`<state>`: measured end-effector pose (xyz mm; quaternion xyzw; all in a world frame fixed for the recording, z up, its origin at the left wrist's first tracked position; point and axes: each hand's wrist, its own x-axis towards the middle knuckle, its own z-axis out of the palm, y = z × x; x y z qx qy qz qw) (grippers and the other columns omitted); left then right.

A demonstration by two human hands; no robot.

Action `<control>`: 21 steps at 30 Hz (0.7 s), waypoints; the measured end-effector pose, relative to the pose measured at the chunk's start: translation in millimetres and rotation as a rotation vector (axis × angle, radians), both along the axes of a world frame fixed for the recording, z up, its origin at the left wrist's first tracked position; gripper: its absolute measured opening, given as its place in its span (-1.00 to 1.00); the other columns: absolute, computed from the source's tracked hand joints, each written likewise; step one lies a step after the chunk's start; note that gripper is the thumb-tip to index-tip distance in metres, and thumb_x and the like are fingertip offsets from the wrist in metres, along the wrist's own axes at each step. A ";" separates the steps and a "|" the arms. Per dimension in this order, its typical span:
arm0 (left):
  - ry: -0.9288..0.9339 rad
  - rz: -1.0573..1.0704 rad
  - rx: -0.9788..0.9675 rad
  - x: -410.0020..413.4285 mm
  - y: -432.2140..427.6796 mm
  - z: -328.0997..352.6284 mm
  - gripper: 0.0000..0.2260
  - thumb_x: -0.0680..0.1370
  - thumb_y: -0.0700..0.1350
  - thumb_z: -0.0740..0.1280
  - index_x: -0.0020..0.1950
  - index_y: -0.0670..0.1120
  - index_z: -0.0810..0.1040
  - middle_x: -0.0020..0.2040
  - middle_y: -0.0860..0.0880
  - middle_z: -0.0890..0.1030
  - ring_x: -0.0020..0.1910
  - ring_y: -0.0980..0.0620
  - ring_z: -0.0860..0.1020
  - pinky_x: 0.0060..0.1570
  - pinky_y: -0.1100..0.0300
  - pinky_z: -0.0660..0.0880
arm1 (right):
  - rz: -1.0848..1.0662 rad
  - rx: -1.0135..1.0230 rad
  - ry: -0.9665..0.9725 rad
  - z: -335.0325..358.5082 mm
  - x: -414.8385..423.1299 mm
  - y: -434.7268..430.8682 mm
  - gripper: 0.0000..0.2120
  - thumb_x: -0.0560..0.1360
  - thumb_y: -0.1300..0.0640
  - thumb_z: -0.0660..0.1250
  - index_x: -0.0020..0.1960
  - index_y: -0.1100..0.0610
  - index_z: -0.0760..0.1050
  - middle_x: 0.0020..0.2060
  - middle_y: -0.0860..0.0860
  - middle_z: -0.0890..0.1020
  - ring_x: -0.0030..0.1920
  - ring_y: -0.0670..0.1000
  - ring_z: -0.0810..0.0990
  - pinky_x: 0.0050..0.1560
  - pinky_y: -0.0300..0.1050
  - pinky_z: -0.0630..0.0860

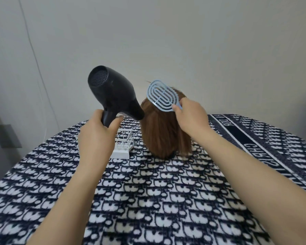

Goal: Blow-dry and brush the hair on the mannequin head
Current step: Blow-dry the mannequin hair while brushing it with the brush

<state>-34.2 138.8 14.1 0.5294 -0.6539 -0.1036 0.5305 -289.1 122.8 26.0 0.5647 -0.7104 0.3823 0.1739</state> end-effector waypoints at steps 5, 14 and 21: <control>-0.040 0.007 -0.033 2.4 2.6 -1.9 -0.73 0.59 0.15 0.38 -0.01 -0.04 0.51 -0.29 -0.05 0.59 -0.27 -0.18 0.62 -0.20 -0.11 0.55 | -0.060 0.120 0.139 16.4 15.0 -16.5 -0.74 0.60 -0.06 0.20 -0.05 0.12 0.49 -0.06 0.11 0.63 -0.06 0.18 0.59 -0.25 -0.12 0.28; -0.055 0.058 -0.045 10.4 0.5 -8.7 -0.75 0.58 0.18 0.36 -0.03 0.01 0.48 -0.33 -0.02 0.57 -0.28 -0.16 0.56 -0.27 -0.03 0.48 | 0.083 0.217 0.310 -29.3 28.9 -8.9 -0.76 0.58 -0.04 0.24 -0.20 0.05 0.34 -0.20 0.04 0.60 -0.20 0.14 0.60 -0.37 -0.13 0.23; -0.033 0.025 -0.022 9.3 -3.0 -14.9 -0.77 0.57 0.16 0.39 -0.03 0.01 0.49 -0.31 -0.02 0.60 -0.27 -0.15 0.62 -0.18 -0.08 0.55 | 0.095 0.357 0.291 -76.6 27.6 -11.4 -0.78 0.60 -0.03 0.21 -0.14 0.08 0.41 -0.18 0.03 0.59 -0.18 0.13 0.59 -0.33 -0.11 0.30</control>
